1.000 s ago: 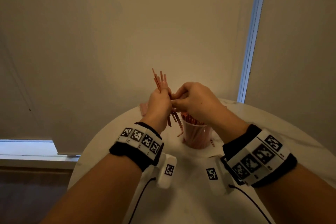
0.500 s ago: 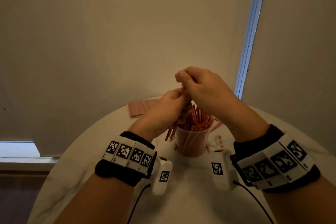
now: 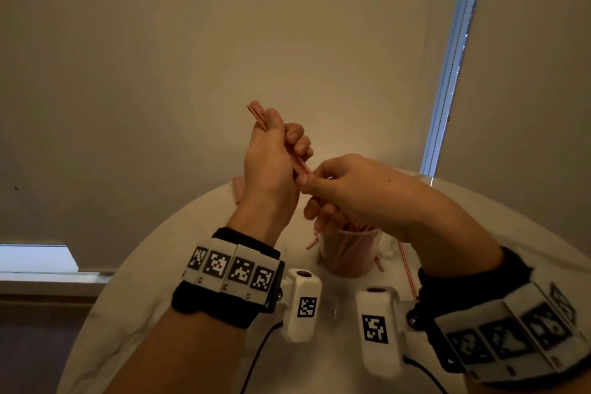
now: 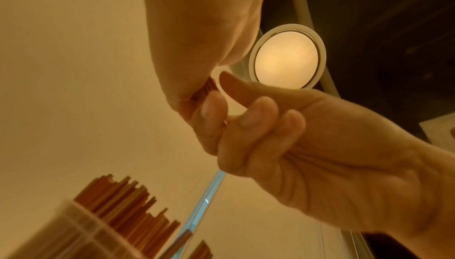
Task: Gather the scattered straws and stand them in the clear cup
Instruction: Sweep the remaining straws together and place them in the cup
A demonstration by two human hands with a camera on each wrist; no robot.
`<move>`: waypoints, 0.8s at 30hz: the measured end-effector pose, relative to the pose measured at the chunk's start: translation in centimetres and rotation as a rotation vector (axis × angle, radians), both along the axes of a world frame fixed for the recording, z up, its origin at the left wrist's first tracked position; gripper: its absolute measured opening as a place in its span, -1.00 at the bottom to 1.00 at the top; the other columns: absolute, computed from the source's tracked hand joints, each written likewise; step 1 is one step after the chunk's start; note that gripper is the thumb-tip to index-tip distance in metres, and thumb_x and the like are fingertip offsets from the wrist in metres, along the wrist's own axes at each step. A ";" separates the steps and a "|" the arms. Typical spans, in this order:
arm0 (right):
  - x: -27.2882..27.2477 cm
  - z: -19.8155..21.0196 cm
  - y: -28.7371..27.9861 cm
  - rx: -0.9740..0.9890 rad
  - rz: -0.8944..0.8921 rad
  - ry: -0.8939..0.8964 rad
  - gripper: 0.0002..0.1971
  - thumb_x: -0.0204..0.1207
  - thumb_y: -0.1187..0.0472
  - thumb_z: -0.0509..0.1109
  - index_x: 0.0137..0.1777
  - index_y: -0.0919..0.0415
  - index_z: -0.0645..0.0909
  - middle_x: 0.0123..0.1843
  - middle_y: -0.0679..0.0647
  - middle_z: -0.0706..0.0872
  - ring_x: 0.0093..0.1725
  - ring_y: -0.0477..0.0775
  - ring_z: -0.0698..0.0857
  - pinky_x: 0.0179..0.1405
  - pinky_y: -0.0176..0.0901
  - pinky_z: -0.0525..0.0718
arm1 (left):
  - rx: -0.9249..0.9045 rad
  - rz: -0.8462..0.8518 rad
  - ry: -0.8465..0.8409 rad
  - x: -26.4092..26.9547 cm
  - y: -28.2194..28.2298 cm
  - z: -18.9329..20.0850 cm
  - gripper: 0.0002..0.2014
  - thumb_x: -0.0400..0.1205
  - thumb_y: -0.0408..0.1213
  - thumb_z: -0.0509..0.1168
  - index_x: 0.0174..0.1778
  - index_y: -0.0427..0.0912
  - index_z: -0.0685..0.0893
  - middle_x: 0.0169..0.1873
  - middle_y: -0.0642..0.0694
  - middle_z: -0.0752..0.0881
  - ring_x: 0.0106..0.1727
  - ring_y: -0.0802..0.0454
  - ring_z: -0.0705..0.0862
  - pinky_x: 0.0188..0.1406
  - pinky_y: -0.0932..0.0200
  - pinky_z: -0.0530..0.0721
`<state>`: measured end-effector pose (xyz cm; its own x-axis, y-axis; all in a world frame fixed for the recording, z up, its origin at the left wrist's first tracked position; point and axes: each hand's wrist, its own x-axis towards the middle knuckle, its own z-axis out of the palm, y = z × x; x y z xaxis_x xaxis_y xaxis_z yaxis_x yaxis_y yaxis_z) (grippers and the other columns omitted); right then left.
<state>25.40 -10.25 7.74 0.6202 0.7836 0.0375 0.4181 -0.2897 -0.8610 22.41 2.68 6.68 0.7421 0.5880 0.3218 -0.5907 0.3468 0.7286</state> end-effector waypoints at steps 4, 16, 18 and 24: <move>0.5 0.0 -0.1 0.105 -0.164 -0.128 -0.61 0.66 -0.26 0.23 -0.05 0.01 0.70 -0.36 -0.13 0.79 -0.50 -0.17 0.71 -0.50 -0.33 0.63 | 0.117 -0.033 0.022 0.3 -0.6 -0.6 -0.60 0.89 -0.03 -0.02 0.31 -0.32 0.48 -0.15 -0.11 0.83 -0.18 0.06 0.74 -0.13 0.10 0.71; 3.0 1.1 -4.0 -0.209 -0.057 -0.417 -0.63 0.72 -0.16 0.19 -0.12 -0.01 0.72 -0.42 -0.13 0.67 -0.53 -0.25 0.54 -0.51 -0.32 0.48 | 0.184 0.015 0.241 -0.1 1.4 -0.5 -0.75 0.76 -0.05 0.33 0.22 -0.13 0.56 0.10 -0.14 0.87 0.06 -0.02 0.83 0.09 -0.03 0.73; 3.0 0.8 -3.9 -0.265 0.021 -0.384 -0.64 0.73 -0.13 0.19 -0.12 0.01 0.70 -0.52 -0.22 0.63 -0.59 -0.29 0.54 -0.59 -0.45 0.43 | 0.373 -0.027 0.404 -0.2 1.5 -0.9 -0.77 0.79 -0.05 0.28 0.20 -0.14 0.62 0.02 -0.10 0.89 -0.02 -0.02 0.84 0.08 -0.10 0.73; 3.3 0.2 -3.1 -0.208 -0.109 -0.431 -0.59 0.71 -0.20 0.21 -0.23 0.01 0.69 -0.55 -0.16 0.66 -0.59 -0.27 0.56 -0.54 -0.35 0.45 | 0.865 -0.106 0.658 -0.3 1.5 -2.1 -0.57 0.76 0.17 0.25 -0.04 -0.12 0.78 -0.46 -0.01 0.70 -0.54 0.14 0.52 -0.56 0.25 0.48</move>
<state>28.73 -13.38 7.94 0.6612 0.7333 0.1585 0.6815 -0.4987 -0.5357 22.11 4.13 4.54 0.9538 0.2766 0.1169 0.0065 -0.4084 0.9128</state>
